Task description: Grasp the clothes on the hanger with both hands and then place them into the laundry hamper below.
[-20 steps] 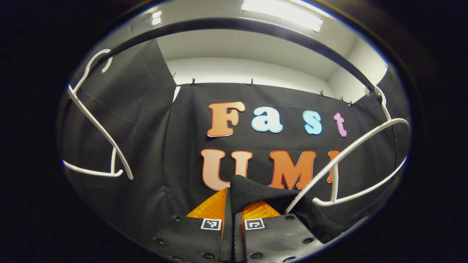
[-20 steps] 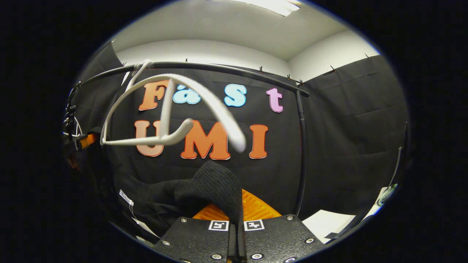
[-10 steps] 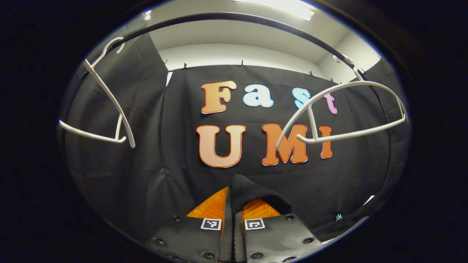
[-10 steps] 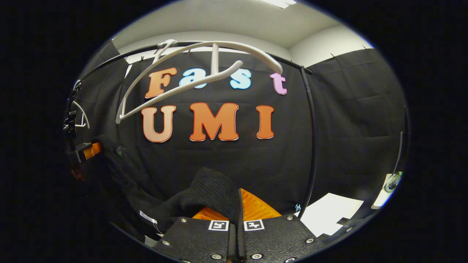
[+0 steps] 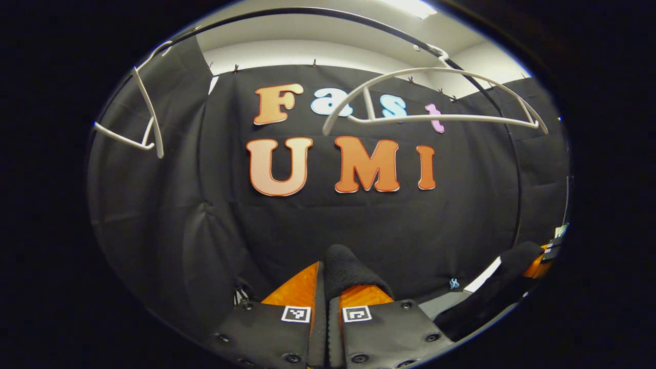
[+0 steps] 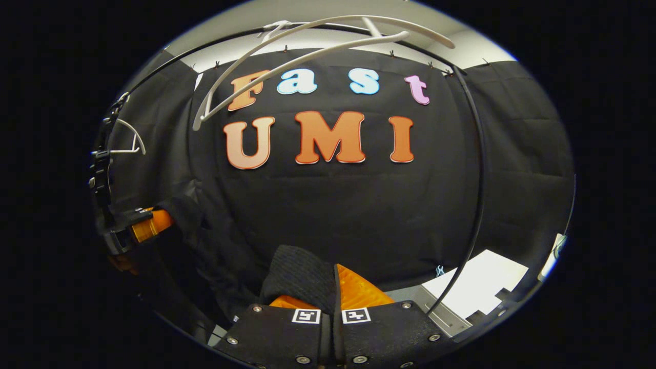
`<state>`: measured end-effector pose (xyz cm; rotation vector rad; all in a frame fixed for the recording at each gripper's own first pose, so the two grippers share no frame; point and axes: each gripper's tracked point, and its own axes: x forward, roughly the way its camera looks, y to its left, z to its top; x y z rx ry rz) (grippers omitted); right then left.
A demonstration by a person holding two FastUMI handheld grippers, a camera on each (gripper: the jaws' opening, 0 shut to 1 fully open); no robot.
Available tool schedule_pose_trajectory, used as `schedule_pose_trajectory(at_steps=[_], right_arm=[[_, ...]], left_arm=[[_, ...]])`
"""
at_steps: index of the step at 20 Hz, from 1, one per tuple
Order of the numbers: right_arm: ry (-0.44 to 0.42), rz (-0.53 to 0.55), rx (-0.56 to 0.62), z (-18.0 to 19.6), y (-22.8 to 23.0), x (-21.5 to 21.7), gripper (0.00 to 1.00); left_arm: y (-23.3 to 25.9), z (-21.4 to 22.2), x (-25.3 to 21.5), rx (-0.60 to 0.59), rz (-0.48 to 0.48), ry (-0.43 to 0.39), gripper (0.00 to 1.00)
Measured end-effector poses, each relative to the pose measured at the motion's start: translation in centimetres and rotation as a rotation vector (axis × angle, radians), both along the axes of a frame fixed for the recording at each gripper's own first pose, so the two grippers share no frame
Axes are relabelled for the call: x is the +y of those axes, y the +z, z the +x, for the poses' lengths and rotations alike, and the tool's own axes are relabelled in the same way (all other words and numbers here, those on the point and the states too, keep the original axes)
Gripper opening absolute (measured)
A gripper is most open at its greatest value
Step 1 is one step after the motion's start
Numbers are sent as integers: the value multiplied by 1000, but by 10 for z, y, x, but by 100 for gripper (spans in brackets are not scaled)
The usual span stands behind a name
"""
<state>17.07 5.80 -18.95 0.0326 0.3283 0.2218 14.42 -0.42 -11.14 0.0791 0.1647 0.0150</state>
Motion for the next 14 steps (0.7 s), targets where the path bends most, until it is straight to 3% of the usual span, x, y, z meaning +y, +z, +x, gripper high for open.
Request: schedule_pose_trajectory(at_steps=[8,14], right_arm=[[54,16,166,-17,-75,34,1],[55,-4,375,-38,-175,31,2]], left_arm=[[-67,-23,-64,124,-36,-160,9],[-174,-45,-89,338,-92,-225,9]])
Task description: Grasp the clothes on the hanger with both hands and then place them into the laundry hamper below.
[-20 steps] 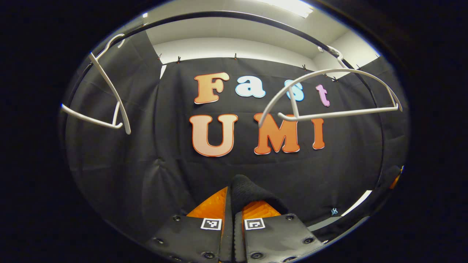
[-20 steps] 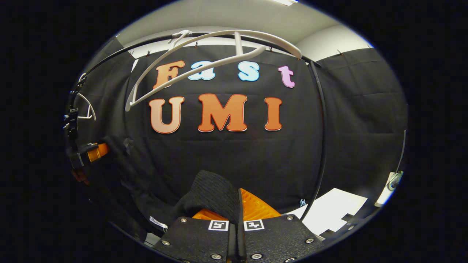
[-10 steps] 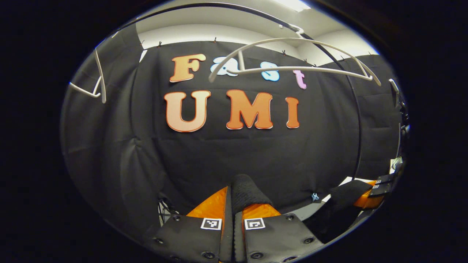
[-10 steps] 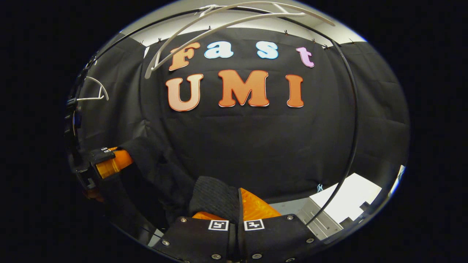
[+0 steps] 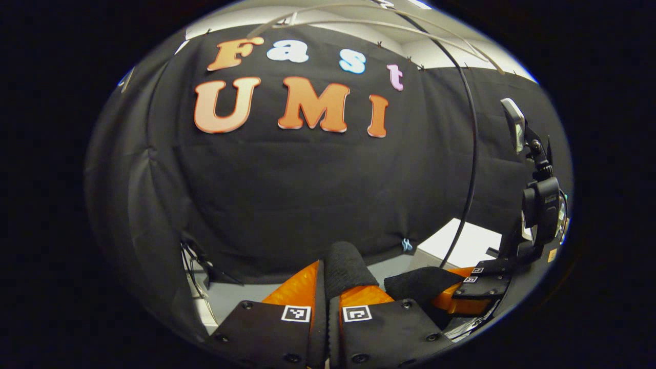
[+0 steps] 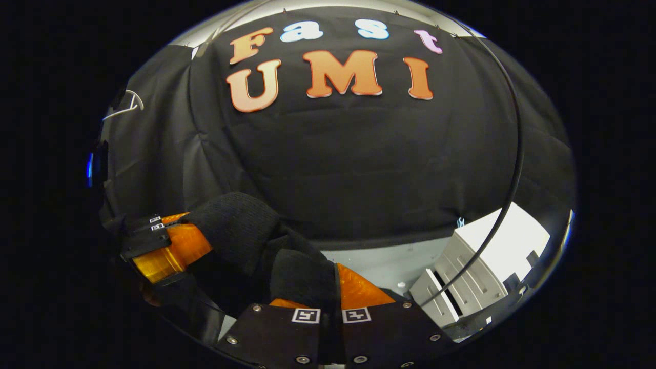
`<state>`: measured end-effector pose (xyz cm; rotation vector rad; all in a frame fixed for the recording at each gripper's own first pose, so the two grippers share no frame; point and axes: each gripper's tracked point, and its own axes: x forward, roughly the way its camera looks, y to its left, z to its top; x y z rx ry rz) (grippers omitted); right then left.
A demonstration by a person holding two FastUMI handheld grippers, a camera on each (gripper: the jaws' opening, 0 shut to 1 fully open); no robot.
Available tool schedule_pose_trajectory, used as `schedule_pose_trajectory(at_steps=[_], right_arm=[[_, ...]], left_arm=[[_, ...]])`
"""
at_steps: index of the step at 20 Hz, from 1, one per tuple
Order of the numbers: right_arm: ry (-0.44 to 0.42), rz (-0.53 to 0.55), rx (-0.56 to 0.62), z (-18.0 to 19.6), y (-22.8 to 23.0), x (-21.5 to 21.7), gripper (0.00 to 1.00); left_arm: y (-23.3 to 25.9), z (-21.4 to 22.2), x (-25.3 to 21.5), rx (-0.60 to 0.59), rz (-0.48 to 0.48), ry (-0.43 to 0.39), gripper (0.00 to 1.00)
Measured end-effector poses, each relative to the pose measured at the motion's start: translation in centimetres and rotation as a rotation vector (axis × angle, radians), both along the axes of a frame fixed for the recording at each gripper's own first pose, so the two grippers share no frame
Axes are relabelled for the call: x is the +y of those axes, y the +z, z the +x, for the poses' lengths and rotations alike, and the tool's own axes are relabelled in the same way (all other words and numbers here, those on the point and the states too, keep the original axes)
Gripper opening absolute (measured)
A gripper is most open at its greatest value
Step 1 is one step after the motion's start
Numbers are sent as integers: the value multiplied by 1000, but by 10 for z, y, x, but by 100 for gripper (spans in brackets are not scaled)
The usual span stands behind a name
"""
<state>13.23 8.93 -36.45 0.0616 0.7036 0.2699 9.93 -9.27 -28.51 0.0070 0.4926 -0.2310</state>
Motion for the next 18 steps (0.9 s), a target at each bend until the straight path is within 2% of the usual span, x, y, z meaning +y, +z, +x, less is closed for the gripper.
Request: schedule_pose_trajectory(at_steps=[5,10,11,15,16,18], right_arm=[[13,-58,196,-26,-103,-6,2],[28,-113,409,-58,-219,-16,2],[25,-118,445,-65,-239,-17,3],[18,-149,588,-97,-299,-21,4],[14,-145,622,-103,-310,-19,4],[2,-121,660,-113,-325,-11,9]], left_arm=[[-107,-36,-7,259,-10,-34,9],[-213,-80,3,511,0,-16,7],[-235,-89,7,566,17,-7,9],[-289,-123,20,723,71,7,10],[-299,-129,22,761,79,13,7],[-322,-137,29,822,86,30,9]])
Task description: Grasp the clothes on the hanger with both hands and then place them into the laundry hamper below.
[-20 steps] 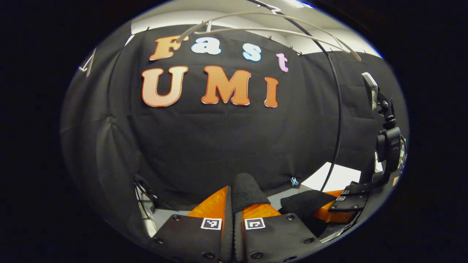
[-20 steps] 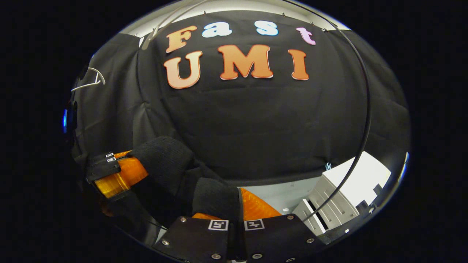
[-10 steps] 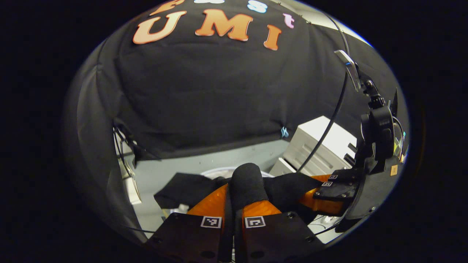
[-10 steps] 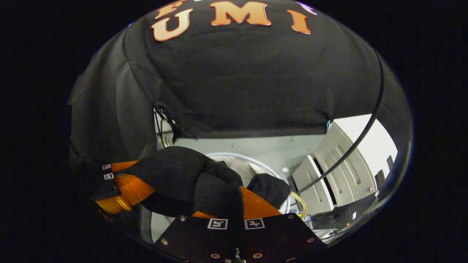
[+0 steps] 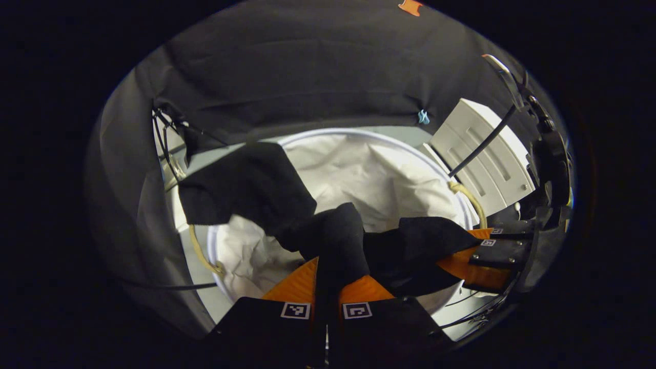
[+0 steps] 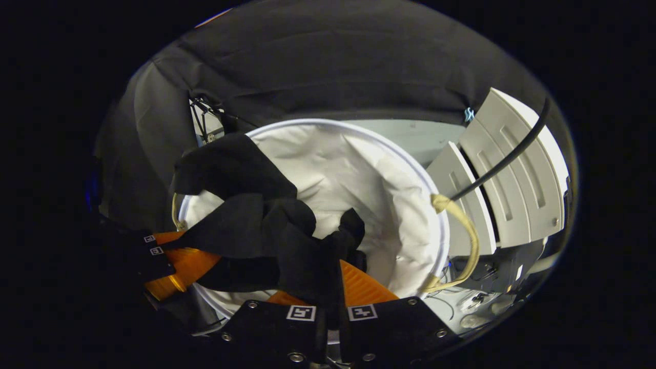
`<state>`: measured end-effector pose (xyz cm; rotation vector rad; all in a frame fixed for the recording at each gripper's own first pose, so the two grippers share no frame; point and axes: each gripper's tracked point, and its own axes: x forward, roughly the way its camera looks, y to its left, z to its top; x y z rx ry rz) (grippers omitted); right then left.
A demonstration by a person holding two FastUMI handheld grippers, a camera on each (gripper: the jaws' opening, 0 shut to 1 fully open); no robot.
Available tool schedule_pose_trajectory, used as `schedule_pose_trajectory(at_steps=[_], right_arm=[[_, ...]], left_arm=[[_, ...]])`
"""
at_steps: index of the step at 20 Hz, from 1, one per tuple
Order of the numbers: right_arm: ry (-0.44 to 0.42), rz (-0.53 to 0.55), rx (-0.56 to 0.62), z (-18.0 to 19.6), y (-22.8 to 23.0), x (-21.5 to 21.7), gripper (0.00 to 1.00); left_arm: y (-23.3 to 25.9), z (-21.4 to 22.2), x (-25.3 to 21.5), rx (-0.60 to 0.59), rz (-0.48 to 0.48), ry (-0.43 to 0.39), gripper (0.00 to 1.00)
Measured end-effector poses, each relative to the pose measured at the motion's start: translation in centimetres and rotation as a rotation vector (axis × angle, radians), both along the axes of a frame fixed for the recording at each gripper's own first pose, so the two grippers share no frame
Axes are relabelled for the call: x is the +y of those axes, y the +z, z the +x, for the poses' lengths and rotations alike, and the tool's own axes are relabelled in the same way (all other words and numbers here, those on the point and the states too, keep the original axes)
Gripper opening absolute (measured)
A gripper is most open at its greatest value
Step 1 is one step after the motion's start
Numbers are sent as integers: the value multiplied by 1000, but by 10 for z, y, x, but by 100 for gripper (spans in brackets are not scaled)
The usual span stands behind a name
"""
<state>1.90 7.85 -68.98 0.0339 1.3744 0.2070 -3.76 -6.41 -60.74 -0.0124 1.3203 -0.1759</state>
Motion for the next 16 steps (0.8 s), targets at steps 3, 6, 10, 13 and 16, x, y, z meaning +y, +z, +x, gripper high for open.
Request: schedule_pose_trajectory(at_steps=[3,6,10,13,16], right_arm=[[-16,43,33,-10,-5,14,19],[-9,42,25,-11,-9,13,18],[-45,22,19,-9,-10,9,79],[-56,26,13,-13,-5,10,93],[-37,20,-33,-8,10,7,94]], left_arm=[[-17,-4,6,46,5,34,12],[-18,-3,2,47,-21,46,41],[-19,-7,9,60,10,83,80],[-16,-4,15,31,27,98,85],[3,10,14,-40,6,89,85]])
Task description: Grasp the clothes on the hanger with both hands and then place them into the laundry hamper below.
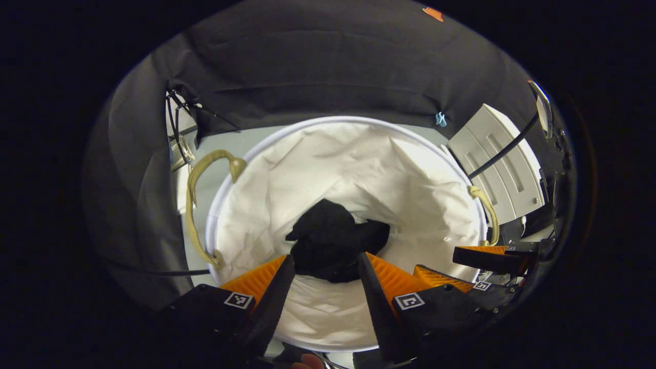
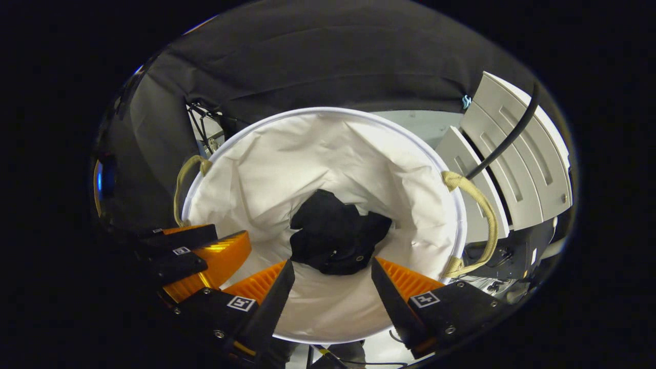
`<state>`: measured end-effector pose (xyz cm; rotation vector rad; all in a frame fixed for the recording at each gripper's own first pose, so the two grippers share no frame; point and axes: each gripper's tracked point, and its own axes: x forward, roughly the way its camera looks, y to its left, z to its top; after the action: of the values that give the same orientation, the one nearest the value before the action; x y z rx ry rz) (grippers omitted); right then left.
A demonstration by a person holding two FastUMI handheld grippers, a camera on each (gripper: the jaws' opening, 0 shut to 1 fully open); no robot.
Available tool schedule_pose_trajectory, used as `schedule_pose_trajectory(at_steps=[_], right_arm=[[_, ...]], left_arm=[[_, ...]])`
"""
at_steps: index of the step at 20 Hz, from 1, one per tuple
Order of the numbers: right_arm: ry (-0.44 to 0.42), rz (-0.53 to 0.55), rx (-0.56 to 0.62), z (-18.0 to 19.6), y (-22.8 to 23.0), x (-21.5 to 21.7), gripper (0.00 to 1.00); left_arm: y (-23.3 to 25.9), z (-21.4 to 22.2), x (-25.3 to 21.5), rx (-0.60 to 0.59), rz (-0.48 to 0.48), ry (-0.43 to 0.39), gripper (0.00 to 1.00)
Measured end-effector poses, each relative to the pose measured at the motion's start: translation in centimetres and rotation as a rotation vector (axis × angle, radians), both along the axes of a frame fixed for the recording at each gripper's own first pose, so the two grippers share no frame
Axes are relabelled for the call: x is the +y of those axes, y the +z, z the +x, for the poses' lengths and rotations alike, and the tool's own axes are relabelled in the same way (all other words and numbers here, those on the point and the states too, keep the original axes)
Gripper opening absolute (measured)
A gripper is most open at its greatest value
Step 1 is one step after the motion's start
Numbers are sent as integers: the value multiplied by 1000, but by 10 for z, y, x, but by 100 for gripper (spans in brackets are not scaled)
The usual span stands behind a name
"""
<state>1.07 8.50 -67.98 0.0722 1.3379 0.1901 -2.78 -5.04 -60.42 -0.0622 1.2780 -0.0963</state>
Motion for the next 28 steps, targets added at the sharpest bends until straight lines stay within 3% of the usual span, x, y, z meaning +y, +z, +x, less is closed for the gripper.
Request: schedule_pose_trajectory(at_steps=[9,16,20,28], right_arm=[[-19,14,-223,57,102,-6,94],[-35,56,-504,105,262,0,94],[-74,99,-662,120,363,1,94],[-76,126,-923,112,530,-7,94]], left_arm=[[83,47,-13,-179,-56,27,85],[215,98,-7,-423,-81,64,84],[303,103,-9,-559,-111,82,85],[457,115,-8,-830,-158,121,84]])
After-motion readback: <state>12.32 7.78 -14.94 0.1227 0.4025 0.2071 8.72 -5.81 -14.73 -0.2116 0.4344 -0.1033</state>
